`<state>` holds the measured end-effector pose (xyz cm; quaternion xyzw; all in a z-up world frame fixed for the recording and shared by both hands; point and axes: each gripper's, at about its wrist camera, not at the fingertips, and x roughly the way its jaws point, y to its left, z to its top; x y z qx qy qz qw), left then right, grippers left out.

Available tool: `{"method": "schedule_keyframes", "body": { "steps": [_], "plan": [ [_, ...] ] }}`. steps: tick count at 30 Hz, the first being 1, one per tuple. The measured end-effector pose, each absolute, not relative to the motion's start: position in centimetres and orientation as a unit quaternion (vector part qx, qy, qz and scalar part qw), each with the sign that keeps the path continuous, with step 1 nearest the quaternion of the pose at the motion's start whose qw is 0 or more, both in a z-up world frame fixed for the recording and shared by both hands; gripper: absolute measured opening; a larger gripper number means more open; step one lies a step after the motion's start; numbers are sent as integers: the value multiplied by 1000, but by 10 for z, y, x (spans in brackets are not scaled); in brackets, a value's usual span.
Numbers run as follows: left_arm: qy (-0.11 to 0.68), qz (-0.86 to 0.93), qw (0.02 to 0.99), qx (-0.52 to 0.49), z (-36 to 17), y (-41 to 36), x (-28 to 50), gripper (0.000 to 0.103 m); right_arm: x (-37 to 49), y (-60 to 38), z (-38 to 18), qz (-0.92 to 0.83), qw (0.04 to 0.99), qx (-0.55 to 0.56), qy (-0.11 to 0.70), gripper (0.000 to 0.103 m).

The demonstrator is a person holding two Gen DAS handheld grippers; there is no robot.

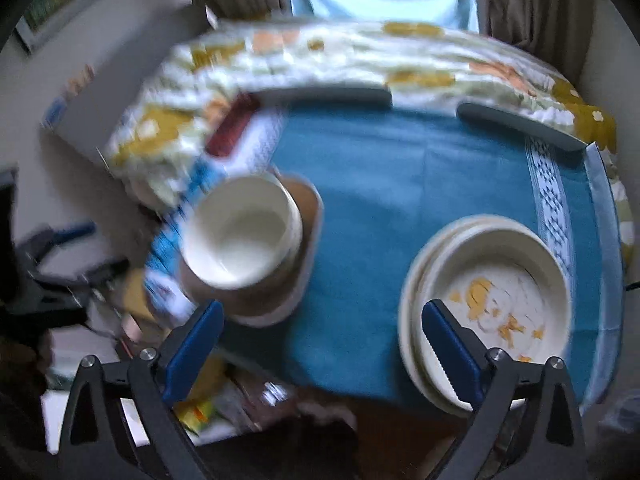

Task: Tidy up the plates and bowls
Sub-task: 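Open both tools and withdraw from the nested bowls, then grip the rim of the mauve bowl holding the nested bowls with both tools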

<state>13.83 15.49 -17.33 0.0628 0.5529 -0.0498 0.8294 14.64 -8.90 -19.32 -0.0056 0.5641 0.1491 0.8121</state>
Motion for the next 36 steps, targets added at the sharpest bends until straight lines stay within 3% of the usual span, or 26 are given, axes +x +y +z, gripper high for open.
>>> {"method": "schedule_keyframes", "body": {
  "steps": [9, 14, 19, 28, 36],
  "plan": [
    [607, -57, 789, 73, -229, 145, 166, 93, 174, -71, -244, 156, 773, -60, 612, 95],
    [624, -73, 774, 73, -251, 137, 177, 80, 186, -55, -268, 174, 751, -79, 632, 70],
    [635, -89, 765, 68, -268, 131, 188, 55, 196, -42, -286, 194, 733, -85, 647, 51],
    [638, -128, 757, 57, -289, 120, 199, 18, 205, -37, -310, 210, 723, -64, 656, 35],
    [612, -146, 775, 63, -287, 112, 194, 10, 199, -29, -310, 238, 737, -60, 630, 14]
  ]
}}
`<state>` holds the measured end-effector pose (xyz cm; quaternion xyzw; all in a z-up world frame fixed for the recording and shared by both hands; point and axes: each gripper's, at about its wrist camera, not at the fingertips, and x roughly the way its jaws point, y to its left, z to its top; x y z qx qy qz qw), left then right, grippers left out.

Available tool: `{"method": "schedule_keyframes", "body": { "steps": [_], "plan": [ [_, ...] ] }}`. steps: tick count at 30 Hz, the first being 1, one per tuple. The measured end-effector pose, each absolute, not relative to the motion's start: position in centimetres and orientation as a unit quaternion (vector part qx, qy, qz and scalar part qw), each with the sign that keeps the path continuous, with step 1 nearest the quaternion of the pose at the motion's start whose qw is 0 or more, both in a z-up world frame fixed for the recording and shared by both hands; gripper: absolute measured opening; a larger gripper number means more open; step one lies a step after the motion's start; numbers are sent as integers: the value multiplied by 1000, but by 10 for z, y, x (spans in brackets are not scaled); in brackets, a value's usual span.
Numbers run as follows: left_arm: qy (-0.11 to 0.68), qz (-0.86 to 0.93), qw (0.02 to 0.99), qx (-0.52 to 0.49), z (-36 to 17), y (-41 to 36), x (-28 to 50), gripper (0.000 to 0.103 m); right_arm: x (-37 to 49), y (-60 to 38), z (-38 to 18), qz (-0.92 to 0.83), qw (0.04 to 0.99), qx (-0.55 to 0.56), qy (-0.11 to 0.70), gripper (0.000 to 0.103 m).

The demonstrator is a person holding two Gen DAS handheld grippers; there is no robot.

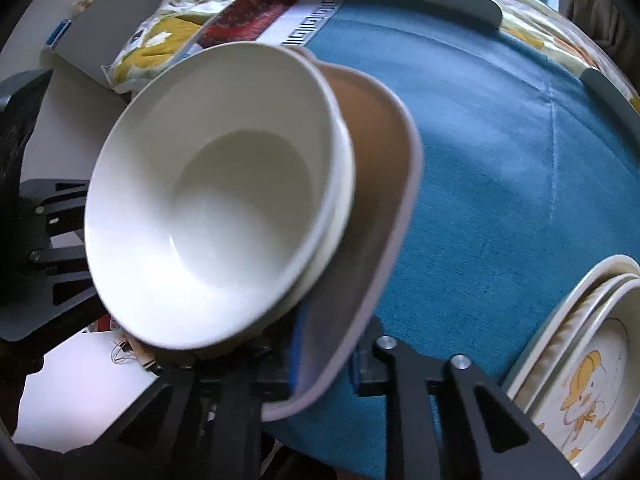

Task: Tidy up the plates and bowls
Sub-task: 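Grip the rim of the mauve bowl holding the nested bowls with both tools, then carry the nested bowls with both tools and lower them onto the plate stack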

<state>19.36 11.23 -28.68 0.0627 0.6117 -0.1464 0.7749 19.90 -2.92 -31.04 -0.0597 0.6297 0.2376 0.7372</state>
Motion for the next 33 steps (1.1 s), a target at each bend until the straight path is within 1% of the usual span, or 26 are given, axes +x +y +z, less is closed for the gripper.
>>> {"method": "schedule_keyframes", "body": {
  "steps": [10, 16, 24, 33],
  "plan": [
    [592, -141, 789, 82, -284, 108, 191, 9, 195, -21, -307, 229, 755, -62, 611, 14],
    [577, -140, 800, 91, -270, 104, 195, 9, 188, -39, -292, 222, 769, -59, 597, 14],
    [551, -157, 812, 111, -227, 84, 202, 9, 183, -72, -252, 202, 790, -39, 578, 14],
    [515, -179, 827, 133, -172, 21, 197, 9, 175, -127, -196, 176, 816, -28, 550, 14]
  ]
}}
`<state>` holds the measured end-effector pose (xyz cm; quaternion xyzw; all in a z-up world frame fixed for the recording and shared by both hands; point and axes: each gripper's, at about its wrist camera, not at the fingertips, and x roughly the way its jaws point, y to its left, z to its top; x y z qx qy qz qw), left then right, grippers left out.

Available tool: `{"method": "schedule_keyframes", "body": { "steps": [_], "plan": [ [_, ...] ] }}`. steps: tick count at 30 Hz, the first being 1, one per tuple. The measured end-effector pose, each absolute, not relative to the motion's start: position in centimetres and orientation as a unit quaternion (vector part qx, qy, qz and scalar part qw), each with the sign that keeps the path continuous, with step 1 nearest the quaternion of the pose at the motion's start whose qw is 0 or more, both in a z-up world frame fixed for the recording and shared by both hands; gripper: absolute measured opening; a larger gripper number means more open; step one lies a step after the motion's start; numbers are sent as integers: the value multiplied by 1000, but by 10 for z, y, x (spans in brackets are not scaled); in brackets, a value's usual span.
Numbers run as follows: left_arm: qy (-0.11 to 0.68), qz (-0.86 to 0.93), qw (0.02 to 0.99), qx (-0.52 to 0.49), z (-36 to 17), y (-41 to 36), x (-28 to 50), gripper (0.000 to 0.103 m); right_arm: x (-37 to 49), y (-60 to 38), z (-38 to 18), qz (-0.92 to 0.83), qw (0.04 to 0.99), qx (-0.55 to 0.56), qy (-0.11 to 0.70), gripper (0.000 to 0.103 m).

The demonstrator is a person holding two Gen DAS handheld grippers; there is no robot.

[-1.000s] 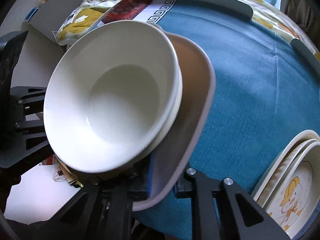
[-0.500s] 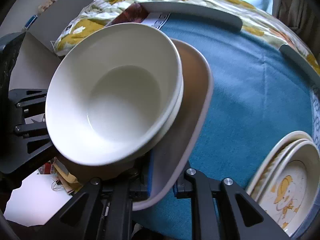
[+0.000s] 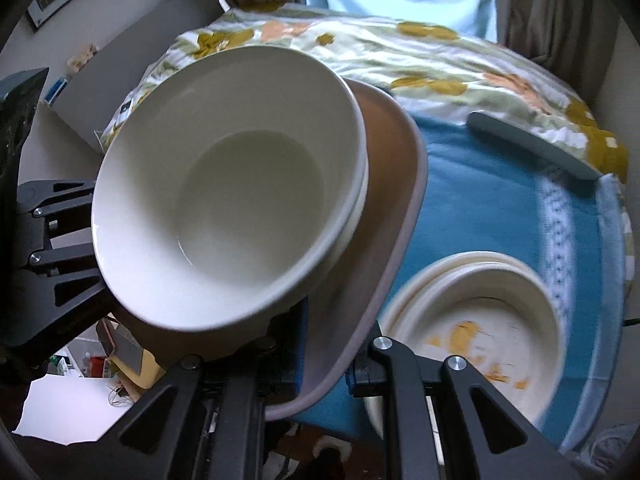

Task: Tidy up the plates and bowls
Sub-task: 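Carry the nested bowls with both tools and lower them onto the plate stack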

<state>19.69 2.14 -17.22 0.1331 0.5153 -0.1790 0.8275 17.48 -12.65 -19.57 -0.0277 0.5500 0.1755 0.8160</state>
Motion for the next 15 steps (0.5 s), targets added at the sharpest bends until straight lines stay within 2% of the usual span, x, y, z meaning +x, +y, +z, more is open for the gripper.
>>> {"method": "schedule_keyframes", "body": {
  "steps": [7, 15],
  "plan": [
    [507, -179, 833, 126, -159, -52, 180, 9, 165, -182, -178, 171, 821, -34, 544, 14],
    [525, -175, 828, 95, -183, -122, 159, 9, 153, -249, -194, 173, 807, -50, 563, 14]
  ]
}}
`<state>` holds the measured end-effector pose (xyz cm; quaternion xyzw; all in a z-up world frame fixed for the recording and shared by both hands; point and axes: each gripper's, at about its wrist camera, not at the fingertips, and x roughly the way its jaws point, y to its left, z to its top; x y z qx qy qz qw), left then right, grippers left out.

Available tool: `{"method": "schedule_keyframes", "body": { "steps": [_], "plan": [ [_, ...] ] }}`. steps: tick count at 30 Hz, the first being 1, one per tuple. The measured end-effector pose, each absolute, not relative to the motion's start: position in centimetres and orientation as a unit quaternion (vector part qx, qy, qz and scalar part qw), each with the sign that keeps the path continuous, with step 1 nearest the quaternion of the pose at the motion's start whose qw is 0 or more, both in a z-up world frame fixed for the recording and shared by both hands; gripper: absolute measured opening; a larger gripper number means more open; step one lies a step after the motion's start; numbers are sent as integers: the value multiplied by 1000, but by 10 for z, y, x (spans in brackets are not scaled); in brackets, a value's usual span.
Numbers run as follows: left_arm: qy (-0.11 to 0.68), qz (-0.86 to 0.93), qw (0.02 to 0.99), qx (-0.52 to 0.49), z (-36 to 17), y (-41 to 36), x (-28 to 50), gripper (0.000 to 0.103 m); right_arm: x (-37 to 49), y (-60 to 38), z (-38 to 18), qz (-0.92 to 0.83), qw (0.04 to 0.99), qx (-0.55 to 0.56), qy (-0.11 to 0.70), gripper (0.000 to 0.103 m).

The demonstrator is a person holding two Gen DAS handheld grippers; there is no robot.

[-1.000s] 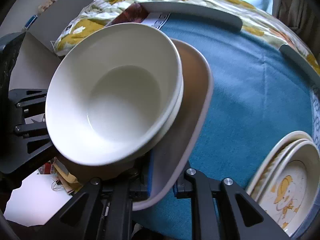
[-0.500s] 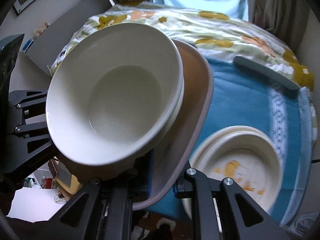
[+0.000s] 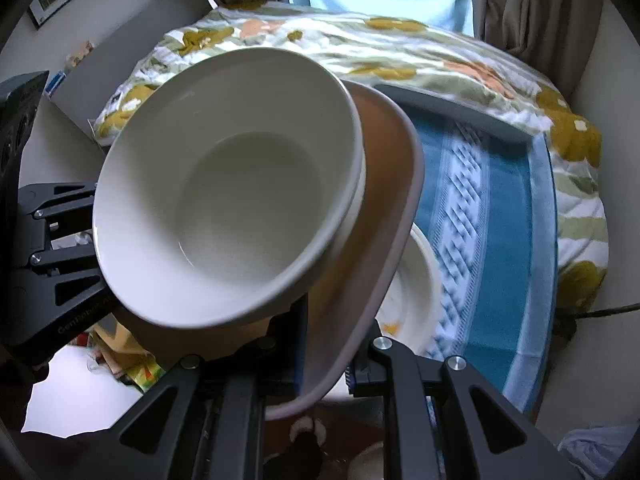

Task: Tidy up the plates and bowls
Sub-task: 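Carry the nested bowls with both tools and lower them onto the plate stack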

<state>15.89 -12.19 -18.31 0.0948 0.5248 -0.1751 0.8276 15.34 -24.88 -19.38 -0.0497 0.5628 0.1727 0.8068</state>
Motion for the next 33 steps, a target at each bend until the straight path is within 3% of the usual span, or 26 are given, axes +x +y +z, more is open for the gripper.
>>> {"method": "schedule_keyframes", "body": {
  "steps": [12, 33],
  "plan": [
    [561, -156, 810, 72, -244, -162, 154, 9, 152, -290, -248, 180, 789, -36, 586, 14],
    [557, -125, 815, 101, -262, -166, 154, 13, 150, -287, -266, 171, 795, -28, 581, 14]
  ]
}}
